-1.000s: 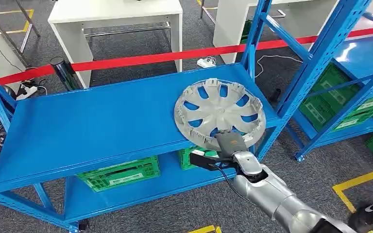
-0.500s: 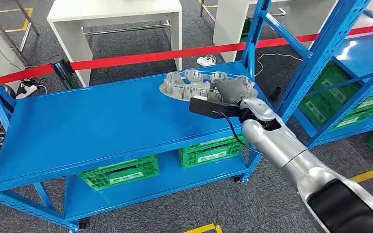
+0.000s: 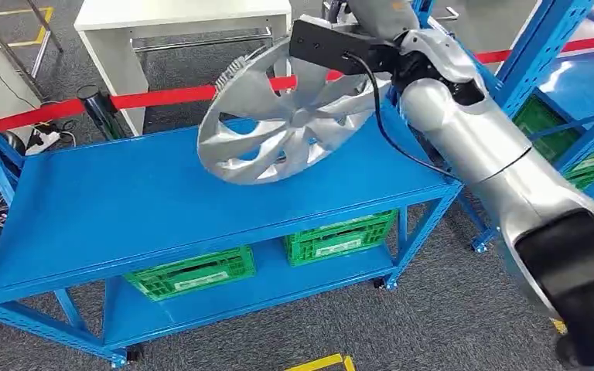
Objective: Take the parts from the cabinet and place them on the table.
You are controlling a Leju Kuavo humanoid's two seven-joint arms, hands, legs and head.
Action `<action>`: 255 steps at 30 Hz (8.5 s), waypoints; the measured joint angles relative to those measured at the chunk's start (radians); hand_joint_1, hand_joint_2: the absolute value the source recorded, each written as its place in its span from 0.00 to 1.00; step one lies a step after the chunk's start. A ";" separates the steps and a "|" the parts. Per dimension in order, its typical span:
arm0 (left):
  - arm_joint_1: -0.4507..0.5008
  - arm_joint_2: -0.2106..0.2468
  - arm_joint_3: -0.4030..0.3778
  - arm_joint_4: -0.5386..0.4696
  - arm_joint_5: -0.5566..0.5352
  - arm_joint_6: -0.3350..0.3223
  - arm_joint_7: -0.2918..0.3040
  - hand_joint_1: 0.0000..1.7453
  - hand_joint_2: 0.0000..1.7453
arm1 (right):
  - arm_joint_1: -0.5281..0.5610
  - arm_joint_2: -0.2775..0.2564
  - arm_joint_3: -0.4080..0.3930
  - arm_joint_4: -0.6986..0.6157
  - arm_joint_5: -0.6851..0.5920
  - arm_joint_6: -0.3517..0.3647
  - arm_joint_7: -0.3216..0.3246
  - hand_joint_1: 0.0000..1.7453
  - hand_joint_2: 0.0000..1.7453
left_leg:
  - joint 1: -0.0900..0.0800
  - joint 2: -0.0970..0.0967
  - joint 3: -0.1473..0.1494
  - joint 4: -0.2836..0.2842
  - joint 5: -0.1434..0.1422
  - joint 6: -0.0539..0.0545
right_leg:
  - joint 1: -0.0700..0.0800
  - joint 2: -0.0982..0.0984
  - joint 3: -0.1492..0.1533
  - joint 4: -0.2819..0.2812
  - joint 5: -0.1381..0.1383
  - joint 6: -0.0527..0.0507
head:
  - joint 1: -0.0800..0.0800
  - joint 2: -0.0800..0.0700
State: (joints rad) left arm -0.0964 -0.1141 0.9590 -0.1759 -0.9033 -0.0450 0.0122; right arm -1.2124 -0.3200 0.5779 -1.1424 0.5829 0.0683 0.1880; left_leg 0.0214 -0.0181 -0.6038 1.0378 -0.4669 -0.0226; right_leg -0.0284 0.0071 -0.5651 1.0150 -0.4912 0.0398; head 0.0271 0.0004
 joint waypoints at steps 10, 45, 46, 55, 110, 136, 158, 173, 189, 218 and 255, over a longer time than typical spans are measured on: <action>-0.016 -0.010 0.000 -0.001 -0.018 -0.011 -0.016 0.00 1.00 | 0.039 -0.041 0.016 -0.103 0.025 -0.027 -0.003 1.00 1.00 | 0.000 0.001 0.000 0.000 0.000 0.000 | 0.000 0.002 -0.001 0.000 0.001 0.000 | 0.000 0.000; -0.025 -0.022 0.016 -0.002 0.010 -0.033 -0.020 0.00 1.00 | 0.020 -0.023 0.038 -0.182 0.083 0.061 -0.012 1.00 1.00 | 0.002 0.010 0.016 -0.044 0.032 0.029 | -0.003 -0.003 -0.042 0.074 -0.054 0.009 | 0.002 0.000; -0.025 -0.022 0.016 -0.003 0.008 -0.032 -0.015 0.00 1.00 | 0.020 -0.021 0.038 -0.184 0.089 0.064 -0.010 1.00 1.00 | 0.001 0.011 0.013 -0.041 0.032 0.030 | 0.000 -0.003 -0.083 0.165 -0.094 0.009 | 0.005 0.000; -0.027 -0.021 0.016 -0.006 -0.008 -0.033 -0.005 0.00 1.00 | 0.029 -0.021 0.040 -0.184 0.113 0.090 -0.004 1.00 1.00 | 0.000 0.002 -0.037 0.019 0.028 -0.014 | 0.000 0.006 -0.042 0.055 -0.005 -0.012 | 0.003 0.000; 0.021 0.014 0.021 -0.011 -0.041 0.064 0.047 0.00 1.00 | -0.036 -0.019 0.112 -0.166 0.001 0.103 0.013 1.00 1.00 | -0.017 0.018 -0.021 0.004 0.019 0.041 | 0.014 -0.013 -0.216 0.340 -0.068 -0.004 | 0.004 0.000; 0.015 0.016 0.044 -0.015 -0.029 0.086 0.025 0.00 1.00 | -0.051 0.106 0.121 -0.015 0.077 0.065 0.010 1.00 1.00 | 0.000 0.017 0.074 -0.008 -0.051 0.020 | 0.006 -0.019 -0.159 0.006 0.147 -0.005 | 0.001 0.000; 0.020 0.040 0.049 -0.016 -0.060 0.076 -0.024 0.00 1.00 | -0.028 0.069 0.102 -0.014 0.064 0.069 0.000 1.00 1.00 | -0.007 0.016 -0.098 0.255 -0.057 -0.026 | 0.030 -0.018 -0.081 -0.006 0.081 -0.073 | -0.005 0.000; 0.001 0.027 0.035 -0.015 -0.110 0.055 0.000 0.00 1.00 | 0.016 -0.077 0.081 -0.034 0.029 0.084 -0.018 1.00 1.00 | -0.011 0.023 -0.032 -0.016 0.035 0.039 | 0.015 -0.009 -0.184 0.316 -0.033 -0.002 | -0.008 0.000; -0.005 0.031 0.032 -0.017 -0.084 0.042 -0.046 0.00 1.00 | 0.042 -0.089 0.078 -0.044 0.041 0.083 -0.018 1.00 1.00 | -0.015 0.026 -0.085 -0.029 0.127 0.076 | 0.024 -0.006 0.014 0.009 -0.020 -0.055 | -0.010 0.000; -0.007 0.024 0.026 -0.017 -0.091 0.022 -0.059 0.00 1.00 | 0.059 -0.050 0.068 -0.048 0.089 0.085 0.013 1.00 1.00 | 0.016 0.025 -0.214 0.317 -0.094 -0.023 | 0.003 0.027 -0.095 0.074 0.016 -0.044 | -0.015 0.000; 0.013 0.019 0.029 -0.012 -0.090 0.023 -0.096 0.00 1.00 | 0.074 -0.108 0.047 -0.089 0.045 0.122 -0.021 1.00 1.00 | -0.007 -0.051 0.020 0.020 -0.039 0.005 | 0.004 0.092 -0.087 0.024 0.060 -0.010 | -0.018 0.000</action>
State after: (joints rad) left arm -0.0833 -0.0954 0.9884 -0.1877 -0.9937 -0.0225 -0.0839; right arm -1.1384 -0.4276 0.6249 -1.2310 0.6279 0.1904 0.1671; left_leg 0.0146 -0.0693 -0.5841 1.0574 -0.5062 -0.0172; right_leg -0.0240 0.0996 -0.6517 1.0393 -0.4314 0.0300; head 0.0092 0.0004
